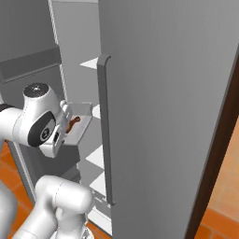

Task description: Take the meat container that has the chicken drumstick and place it on the second highest rack of the freezer. Then take the vegetable container that has the tomato and broccoli and place it on the highest rack of the freezer.

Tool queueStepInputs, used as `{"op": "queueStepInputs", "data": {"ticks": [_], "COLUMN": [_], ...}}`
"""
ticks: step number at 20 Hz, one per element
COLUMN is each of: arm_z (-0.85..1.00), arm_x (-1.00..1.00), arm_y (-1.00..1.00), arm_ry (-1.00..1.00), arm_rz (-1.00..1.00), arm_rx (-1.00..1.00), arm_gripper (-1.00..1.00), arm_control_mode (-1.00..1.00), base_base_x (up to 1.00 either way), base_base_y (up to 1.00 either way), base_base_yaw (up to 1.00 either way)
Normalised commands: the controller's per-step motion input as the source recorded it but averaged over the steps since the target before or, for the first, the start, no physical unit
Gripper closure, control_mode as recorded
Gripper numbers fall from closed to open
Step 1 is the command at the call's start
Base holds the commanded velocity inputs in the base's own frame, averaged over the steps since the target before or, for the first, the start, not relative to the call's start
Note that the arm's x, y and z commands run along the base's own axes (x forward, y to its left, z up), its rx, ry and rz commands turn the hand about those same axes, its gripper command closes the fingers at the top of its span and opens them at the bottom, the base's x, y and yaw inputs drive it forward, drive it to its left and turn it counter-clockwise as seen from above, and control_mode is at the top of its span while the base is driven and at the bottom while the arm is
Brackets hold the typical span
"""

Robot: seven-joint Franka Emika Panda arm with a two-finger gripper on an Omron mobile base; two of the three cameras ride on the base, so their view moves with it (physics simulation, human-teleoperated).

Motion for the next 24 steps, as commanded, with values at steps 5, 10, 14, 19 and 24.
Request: {"op": "queueStepInputs", "data": {"ticks": [5,10,14,19,24], "arm_z": [0.00,-0.09,-0.20,-0.12,-0.16], "arm_x": [0.75,0.73,0.61,0.64,0.66], "arm_y": [0.03,-0.14,-0.04,0.00,-0.02], "arm_ry": [0.00,0.00,0.00,-0.01,0.00], "arm_rz": [-0.11,-0.09,-0.06,-0.05,-0.04], "arm_rx": [0.00,0.00,0.00,0.00,0.00], "arm_gripper": [1.00,1.00,1.00,1.00,1.00], "arm_control_mode": [-1.00,-1.00,-1.00,-1.00,-1.00], "base_base_x": [0.00,0.00,0.00,0.00,0.00], "base_base_y": [0.00,0.00,0.00,0.00,0.00], "base_base_yaw": [0.00,0.00,0.00,0.00,0.00]}}
